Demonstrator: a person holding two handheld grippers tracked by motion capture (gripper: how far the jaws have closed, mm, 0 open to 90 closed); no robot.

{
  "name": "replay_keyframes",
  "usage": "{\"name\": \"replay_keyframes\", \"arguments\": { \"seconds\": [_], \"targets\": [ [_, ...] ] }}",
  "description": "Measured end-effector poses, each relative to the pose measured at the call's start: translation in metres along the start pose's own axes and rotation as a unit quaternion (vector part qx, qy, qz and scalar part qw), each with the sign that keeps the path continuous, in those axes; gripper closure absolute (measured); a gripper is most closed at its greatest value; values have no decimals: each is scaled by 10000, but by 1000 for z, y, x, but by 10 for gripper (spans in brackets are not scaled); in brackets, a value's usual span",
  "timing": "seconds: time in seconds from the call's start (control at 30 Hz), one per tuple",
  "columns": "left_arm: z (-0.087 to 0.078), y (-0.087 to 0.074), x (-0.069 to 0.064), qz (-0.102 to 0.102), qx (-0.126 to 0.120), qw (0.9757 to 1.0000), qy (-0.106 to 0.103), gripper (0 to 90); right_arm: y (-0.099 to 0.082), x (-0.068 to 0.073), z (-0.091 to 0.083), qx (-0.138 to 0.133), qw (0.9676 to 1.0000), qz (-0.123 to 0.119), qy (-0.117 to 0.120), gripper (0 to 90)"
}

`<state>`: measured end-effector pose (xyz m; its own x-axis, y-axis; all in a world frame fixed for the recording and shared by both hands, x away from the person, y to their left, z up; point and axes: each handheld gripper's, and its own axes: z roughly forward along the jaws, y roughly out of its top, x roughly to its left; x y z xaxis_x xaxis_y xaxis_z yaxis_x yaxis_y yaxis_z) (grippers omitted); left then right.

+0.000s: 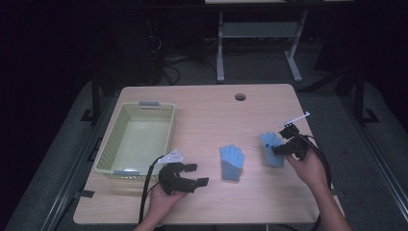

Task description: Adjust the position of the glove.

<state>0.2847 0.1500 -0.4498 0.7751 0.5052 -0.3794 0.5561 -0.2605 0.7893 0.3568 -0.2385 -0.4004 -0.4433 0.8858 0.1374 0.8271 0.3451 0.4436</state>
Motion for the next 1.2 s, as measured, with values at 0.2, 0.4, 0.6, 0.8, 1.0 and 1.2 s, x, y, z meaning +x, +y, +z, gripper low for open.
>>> {"name": "replay_keyframes", "arguments": {
  "seconds": [0.2, 0.4, 0.6, 0.8, 1.0, 1.2],
  "targets": [
    [-1, 0, 0, 10, -13, 10000, 11, 197, 6, 19, -12, -187, 9994, -269, 96, 821],
    [-2, 1, 0, 30, -39, 10000, 18, 198, 12, 37, -18, -278, 9985, -449, 172, 816],
    [-3, 1, 0, -3, -55, 10000, 21, 197, 17, 55, -19, -281, 9975, -577, 281, 814],
    [-3, 1, 0, 24, -51, 10000, 20, 198, 19, 68, -10, -249, 9968, -658, 382, 811],
    [-2, 0, 1, 9, -39, 10000, 37, 197, 19, 80, 4, -191, 9965, -623, 528, 806],
    [-2, 0, 0, -12, -85, 10000, 25, 199, 18, 92, 15, -152, 9955, -672, 658, 802]
  ]
}}
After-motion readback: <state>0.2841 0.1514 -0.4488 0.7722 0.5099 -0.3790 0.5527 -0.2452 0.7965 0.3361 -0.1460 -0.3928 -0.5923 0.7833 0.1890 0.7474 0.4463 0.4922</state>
